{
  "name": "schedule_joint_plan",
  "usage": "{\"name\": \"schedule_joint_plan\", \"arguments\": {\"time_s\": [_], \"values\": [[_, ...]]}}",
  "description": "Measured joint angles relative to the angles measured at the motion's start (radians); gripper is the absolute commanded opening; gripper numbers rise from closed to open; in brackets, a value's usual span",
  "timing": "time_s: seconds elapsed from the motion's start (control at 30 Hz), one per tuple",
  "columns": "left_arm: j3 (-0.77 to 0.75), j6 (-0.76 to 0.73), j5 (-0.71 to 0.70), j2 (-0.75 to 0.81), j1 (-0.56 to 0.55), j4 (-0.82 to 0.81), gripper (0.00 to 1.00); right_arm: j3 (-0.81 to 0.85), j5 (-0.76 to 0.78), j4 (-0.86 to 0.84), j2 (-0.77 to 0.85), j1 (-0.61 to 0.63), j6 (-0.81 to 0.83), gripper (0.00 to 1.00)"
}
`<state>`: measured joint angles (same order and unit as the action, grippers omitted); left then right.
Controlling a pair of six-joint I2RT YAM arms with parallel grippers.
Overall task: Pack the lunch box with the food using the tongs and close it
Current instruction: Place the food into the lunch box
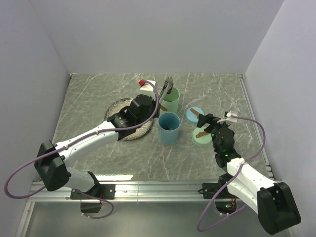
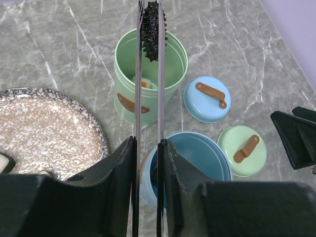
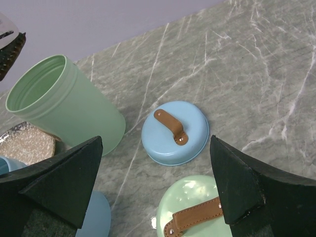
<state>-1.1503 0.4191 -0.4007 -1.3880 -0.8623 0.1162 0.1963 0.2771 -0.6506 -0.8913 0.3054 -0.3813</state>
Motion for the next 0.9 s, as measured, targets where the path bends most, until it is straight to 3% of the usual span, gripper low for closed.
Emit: {"name": "schedule_joint_plan", "arguments": {"time_s": [0.4, 0.57, 0.9], "values": [[0.000, 0.001, 0.021, -0.037, 0.001, 0.000, 0.21, 0.000, -0.010, -0.012, -0.022, 0.000, 0.000, 0.96], [0.000, 0.002, 0.029, -0.037, 0.001, 0.002, 0.30, 0.002, -0.016, -0.019, -0.034, 0.000, 0.000, 0.96], [0.000, 0.005, 0.037, -0.037, 0.001, 0.009, 0.38, 0.020, -0.027, -0.031, -0.066, 0.000, 0.000, 0.96]]}}
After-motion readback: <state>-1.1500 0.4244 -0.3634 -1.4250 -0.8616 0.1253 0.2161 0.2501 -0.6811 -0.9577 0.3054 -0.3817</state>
